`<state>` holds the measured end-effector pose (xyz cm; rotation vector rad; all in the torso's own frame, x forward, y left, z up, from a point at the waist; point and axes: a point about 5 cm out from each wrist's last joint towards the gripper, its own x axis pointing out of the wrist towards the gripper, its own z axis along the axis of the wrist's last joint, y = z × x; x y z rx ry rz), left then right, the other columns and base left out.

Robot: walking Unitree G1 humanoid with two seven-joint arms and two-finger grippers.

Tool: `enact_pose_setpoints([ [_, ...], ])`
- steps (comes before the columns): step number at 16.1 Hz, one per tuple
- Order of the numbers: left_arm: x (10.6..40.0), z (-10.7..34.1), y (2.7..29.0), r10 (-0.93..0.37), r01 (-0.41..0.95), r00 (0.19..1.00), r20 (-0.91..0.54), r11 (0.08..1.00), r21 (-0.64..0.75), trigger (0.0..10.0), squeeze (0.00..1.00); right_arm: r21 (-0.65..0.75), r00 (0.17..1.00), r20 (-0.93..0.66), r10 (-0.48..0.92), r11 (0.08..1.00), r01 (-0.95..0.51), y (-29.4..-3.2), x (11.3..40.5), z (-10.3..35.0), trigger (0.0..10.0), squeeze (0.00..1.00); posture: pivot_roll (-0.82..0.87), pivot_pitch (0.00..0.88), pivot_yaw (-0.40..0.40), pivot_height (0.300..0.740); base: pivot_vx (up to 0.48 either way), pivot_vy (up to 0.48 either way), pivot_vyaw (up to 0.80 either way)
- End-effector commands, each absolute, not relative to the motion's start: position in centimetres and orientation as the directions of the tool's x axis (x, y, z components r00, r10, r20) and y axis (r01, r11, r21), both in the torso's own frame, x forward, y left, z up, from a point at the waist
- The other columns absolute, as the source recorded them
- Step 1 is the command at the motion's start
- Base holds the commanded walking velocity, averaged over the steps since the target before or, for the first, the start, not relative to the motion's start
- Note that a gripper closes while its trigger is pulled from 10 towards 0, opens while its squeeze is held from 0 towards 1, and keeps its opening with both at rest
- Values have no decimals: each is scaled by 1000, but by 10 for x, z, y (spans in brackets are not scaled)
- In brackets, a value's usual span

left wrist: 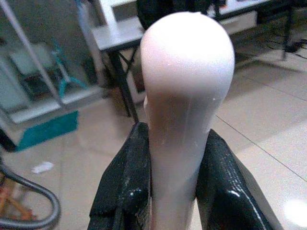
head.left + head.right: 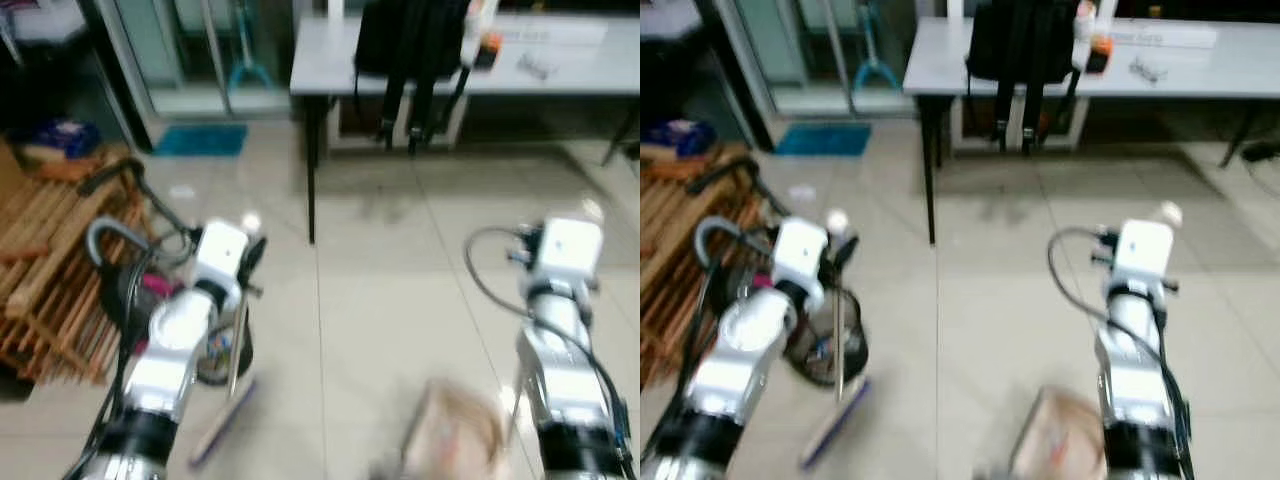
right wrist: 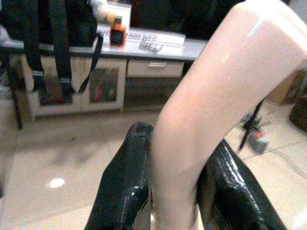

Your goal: Sweep floor

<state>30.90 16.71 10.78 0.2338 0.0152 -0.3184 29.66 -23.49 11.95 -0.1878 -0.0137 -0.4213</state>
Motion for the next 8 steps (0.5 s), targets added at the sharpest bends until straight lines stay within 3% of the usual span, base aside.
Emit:
enact_pose_setpoints([
  [1,311,111,169,-299,299,953,-42,917,265,10000,0,-146,920,50,-389,908,392,-230,295,121,10000,0,-72,0,61,740,0,0,-800],
  [3,307,108,168,-300,306,952,-58,922,238,10000,0,-141,938,-15,-347,929,342,-222,283,110,10000,0,-67,0,52,740,0,0,-800],
  [8,307,109,168,-294,297,955,-45,930,218,10000,0,-116,939,-36,-341,935,335,-217,285,112,10000,0,-64,0,40,740,0,0,-800],
])
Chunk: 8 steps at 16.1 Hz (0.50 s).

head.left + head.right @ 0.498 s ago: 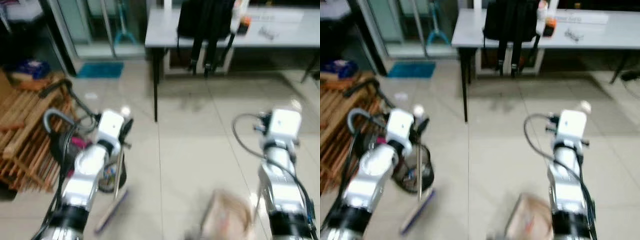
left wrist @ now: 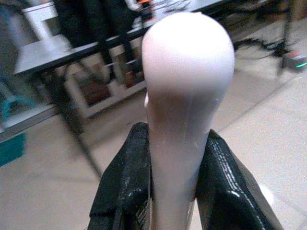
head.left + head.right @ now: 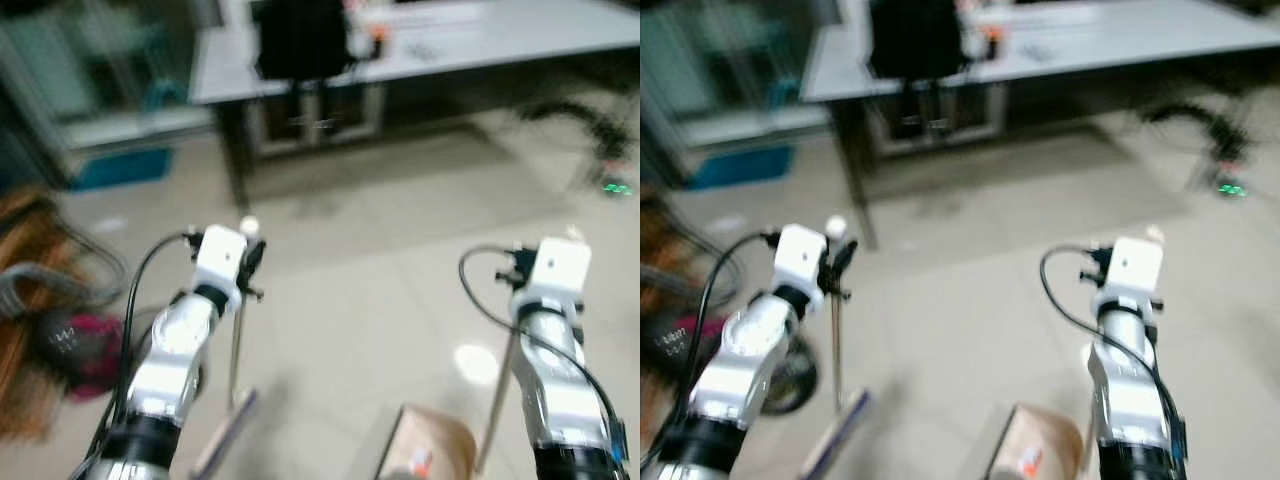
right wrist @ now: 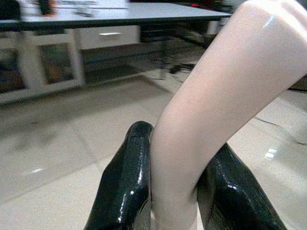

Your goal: Sweep floor

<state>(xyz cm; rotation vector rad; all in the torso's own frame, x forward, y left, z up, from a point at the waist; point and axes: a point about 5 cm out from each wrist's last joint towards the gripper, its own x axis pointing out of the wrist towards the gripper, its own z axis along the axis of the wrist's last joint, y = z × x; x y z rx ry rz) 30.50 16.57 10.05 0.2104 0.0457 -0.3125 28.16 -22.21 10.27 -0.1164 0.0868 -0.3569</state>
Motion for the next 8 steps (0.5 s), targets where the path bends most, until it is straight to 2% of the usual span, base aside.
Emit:
enact_pose_setpoints([
  [1,307,109,168,-295,298,954,-45,930,215,10000,0,-101,939,-45,-342,937,336,-216,284,110,10000,0,-65,0,40,740,0,0,-800],
  [3,307,109,168,-299,302,953,-46,929,213,10000,0,-74,940,-59,-335,941,330,-214,285,110,10000,0,-65,0,41,740,0,341,-800],
  [8,307,109,168,-302,306,952,-50,927,217,10000,0,-56,945,-77,-317,948,313,-211,287,110,10000,0,-65,0,38,740,0,467,-800],
])
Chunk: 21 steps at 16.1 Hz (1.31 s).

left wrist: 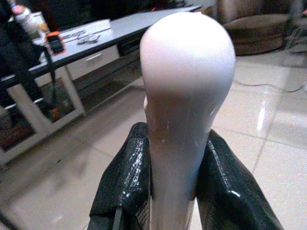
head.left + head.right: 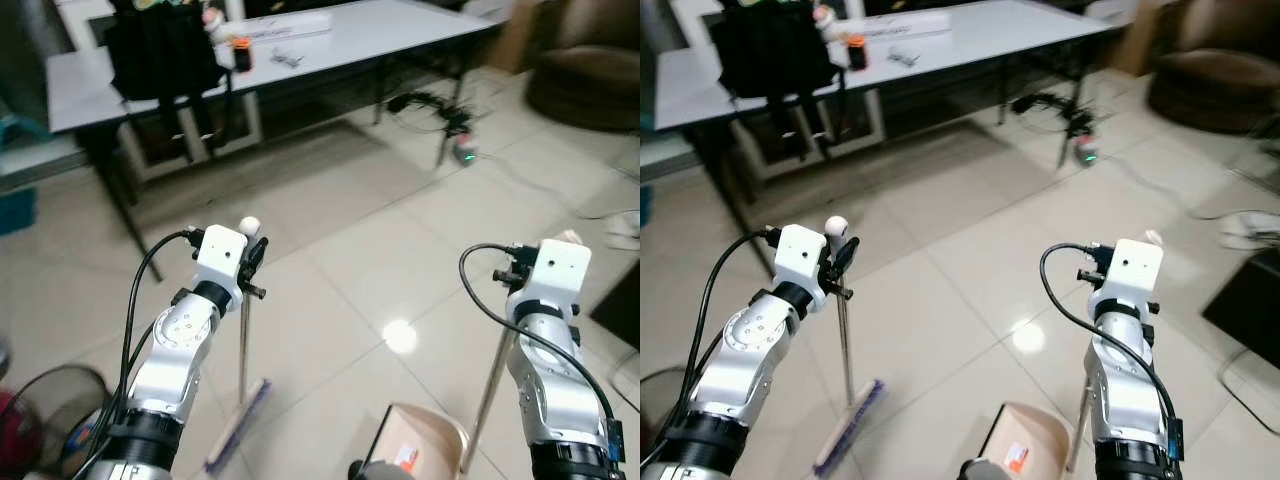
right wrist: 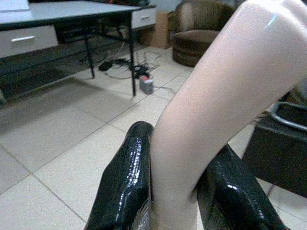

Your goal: Sweep floor

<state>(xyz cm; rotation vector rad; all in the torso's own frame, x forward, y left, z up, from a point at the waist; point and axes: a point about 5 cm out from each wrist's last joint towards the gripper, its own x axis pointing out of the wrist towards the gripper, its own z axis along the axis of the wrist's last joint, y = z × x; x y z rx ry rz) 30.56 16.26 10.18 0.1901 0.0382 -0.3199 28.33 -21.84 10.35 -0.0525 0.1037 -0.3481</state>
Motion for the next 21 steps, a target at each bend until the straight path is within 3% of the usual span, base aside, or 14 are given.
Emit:
enact_pose_setpoints([
  [1,307,109,168,-302,306,952,-51,927,217,10000,0,-56,946,-79,-313,949,309,-210,287,110,10000,0,-64,0,38,740,0,480,-800],
  [14,307,110,171,-299,303,953,-51,929,214,10000,0,-64,953,-79,-293,955,289,-207,289,111,10000,0,-64,0,38,740,0,480,-745],
  [19,306,111,170,-310,310,950,-36,923,230,10000,0,-88,949,-90,-303,951,296,-207,289,109,10000,0,-64,0,44,740,0,-384,0],
  [21,308,112,170,-294,295,955,-28,941,169,10000,0,-68,952,-81,-296,954,291,-205,289,109,10000,0,-65,0,47,740,0,0,0],
])
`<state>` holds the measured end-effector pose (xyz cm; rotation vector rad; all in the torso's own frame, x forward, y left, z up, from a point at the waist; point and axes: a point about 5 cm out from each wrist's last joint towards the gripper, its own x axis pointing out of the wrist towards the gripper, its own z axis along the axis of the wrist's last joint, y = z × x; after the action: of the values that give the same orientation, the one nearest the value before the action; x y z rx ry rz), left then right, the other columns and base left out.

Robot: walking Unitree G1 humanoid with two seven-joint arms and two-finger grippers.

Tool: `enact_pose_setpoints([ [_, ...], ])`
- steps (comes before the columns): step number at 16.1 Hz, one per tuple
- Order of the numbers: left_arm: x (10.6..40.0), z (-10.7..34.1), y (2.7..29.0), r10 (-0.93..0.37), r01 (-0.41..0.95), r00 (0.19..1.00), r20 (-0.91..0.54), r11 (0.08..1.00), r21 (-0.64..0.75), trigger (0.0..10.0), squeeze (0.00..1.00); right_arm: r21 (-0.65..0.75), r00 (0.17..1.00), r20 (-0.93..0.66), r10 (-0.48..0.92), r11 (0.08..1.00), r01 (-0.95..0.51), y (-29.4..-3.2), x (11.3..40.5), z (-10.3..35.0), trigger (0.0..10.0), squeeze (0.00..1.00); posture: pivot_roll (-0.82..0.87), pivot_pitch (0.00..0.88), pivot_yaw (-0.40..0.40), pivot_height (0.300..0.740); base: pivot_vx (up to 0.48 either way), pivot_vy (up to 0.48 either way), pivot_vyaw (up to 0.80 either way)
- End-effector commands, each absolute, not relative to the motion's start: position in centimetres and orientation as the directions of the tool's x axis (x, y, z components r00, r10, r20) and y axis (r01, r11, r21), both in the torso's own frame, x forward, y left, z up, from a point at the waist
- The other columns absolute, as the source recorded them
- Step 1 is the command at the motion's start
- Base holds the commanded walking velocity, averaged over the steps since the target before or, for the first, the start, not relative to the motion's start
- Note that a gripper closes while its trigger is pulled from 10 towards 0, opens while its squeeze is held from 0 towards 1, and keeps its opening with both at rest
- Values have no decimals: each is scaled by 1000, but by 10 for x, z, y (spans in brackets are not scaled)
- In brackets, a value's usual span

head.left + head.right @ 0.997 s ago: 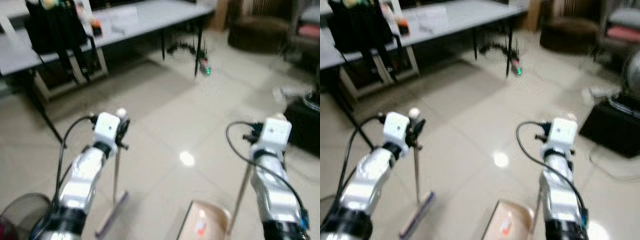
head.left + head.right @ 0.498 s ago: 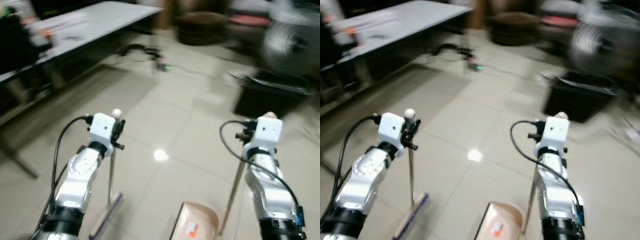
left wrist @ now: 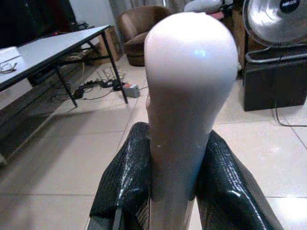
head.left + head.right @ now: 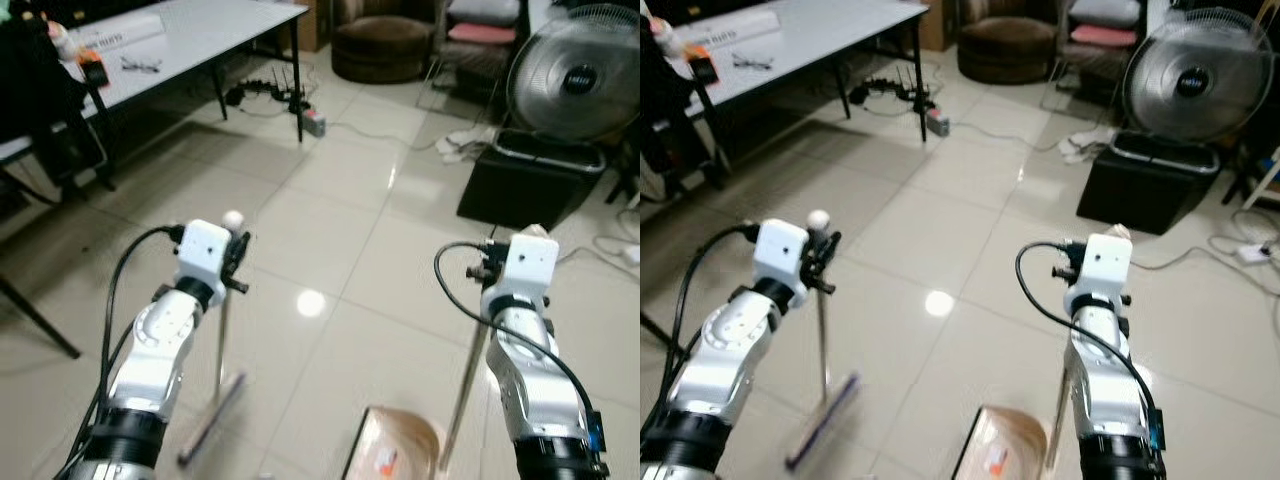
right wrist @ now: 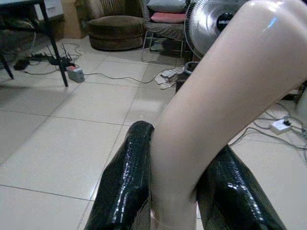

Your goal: Sweep floor

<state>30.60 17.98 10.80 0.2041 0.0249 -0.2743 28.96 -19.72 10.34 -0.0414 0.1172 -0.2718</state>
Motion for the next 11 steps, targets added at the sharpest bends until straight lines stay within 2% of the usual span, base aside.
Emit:
enact_pose_setpoints([
  [1,309,111,172,-281,282,959,-29,948,147,10000,0,-65,956,-60,-288,957,284,-203,290,112,10000,0,-63,0,48,740,0,0,0],
  [3,309,106,178,-224,227,974,-38,968,107,10000,0,-104,964,14,-264,959,264,-197,293,119,10000,0,-61,0,46,740,0,0,0],
  [11,305,106,178,-250,255,967,-56,959,126,10000,0,-60,971,-65,-231,972,227,-189,292,101,10000,0,-40,0,26,740,0,0,0],
])
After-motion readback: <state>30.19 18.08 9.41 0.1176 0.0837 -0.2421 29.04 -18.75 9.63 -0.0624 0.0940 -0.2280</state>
